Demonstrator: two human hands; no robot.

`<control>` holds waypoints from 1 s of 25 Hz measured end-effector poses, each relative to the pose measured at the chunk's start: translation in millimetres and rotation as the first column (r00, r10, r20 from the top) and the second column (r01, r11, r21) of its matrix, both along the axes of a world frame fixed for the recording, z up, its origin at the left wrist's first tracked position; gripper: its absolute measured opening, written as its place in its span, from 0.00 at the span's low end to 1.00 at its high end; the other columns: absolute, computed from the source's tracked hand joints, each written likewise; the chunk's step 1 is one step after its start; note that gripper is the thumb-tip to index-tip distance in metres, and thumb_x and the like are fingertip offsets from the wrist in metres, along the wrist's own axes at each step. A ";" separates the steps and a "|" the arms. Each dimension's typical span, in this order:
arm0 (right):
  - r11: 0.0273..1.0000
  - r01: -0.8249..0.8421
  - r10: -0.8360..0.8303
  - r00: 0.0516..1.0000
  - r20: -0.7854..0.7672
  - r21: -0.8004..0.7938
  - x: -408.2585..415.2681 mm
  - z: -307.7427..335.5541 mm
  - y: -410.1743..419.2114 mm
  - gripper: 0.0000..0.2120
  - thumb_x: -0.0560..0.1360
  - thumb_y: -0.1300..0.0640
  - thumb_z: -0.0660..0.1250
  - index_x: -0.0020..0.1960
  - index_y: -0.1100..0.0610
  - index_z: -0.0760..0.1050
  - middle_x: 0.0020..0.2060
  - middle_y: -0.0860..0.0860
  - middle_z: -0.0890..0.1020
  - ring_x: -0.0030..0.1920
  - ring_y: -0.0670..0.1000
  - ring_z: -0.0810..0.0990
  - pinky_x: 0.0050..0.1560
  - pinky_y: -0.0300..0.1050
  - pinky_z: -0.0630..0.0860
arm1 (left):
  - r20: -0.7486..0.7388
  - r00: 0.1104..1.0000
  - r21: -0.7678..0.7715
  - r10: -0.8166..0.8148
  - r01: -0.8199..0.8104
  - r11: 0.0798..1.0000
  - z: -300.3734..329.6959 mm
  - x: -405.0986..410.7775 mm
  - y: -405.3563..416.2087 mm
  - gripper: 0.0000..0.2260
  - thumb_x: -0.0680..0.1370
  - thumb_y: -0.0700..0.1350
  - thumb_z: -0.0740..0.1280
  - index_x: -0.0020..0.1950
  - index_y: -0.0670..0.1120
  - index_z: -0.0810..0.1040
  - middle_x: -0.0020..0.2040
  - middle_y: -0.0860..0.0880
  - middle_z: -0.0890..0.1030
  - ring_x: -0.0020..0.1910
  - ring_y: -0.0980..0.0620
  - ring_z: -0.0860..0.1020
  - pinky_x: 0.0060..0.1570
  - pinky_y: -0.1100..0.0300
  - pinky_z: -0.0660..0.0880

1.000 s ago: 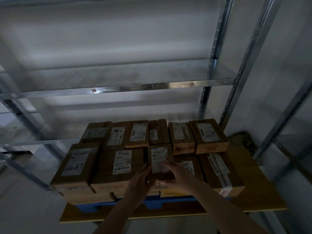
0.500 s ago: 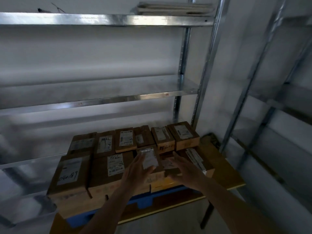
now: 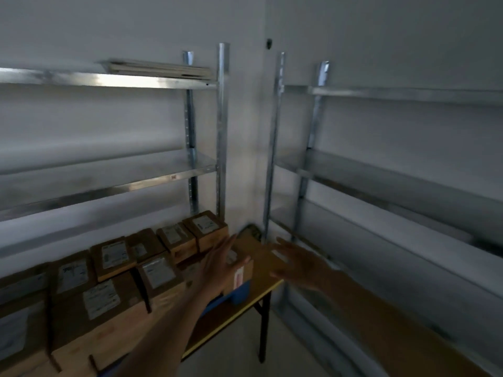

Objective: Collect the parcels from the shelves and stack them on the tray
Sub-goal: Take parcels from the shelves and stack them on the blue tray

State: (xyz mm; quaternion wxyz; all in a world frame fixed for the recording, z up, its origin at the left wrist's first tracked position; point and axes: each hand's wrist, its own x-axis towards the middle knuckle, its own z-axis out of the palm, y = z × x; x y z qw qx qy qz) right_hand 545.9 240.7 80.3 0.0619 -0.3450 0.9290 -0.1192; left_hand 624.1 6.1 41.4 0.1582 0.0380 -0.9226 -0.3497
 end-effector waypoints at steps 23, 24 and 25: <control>0.676 0.733 -0.737 0.674 0.049 0.071 168.4 -31.0 627.2 0.37 0.78 0.34 0.61 0.80 0.39 0.47 0.81 0.43 0.46 0.79 0.52 0.54 0.76 0.55 0.57 | 0.085 0.730 -0.021 -0.678 0.681 0.732 -16.4 -23.5 619.5 0.36 0.72 0.71 0.62 0.77 0.57 0.63 0.78 0.54 0.61 0.76 0.54 0.61 0.73 0.57 0.62; 0.654 0.752 -0.756 0.652 0.056 0.081 176.6 -34.5 647.2 0.37 0.78 0.34 0.61 0.80 0.39 0.48 0.81 0.44 0.47 0.79 0.53 0.54 0.76 0.56 0.57 | 0.088 0.710 -0.020 -0.698 0.702 0.712 -21.4 -19.7 642.3 0.34 0.74 0.68 0.64 0.77 0.57 0.63 0.78 0.54 0.60 0.77 0.54 0.60 0.73 0.56 0.62; 0.635 0.768 -0.773 0.633 0.051 0.085 183.3 -37.6 665.3 0.37 0.78 0.34 0.61 0.80 0.39 0.48 0.81 0.44 0.48 0.79 0.53 0.55 0.76 0.56 0.58 | 0.093 0.691 -0.020 -0.717 0.721 0.693 -25.1 -15.4 663.2 0.33 0.75 0.67 0.64 0.77 0.57 0.62 0.79 0.54 0.60 0.77 0.54 0.59 0.73 0.56 0.61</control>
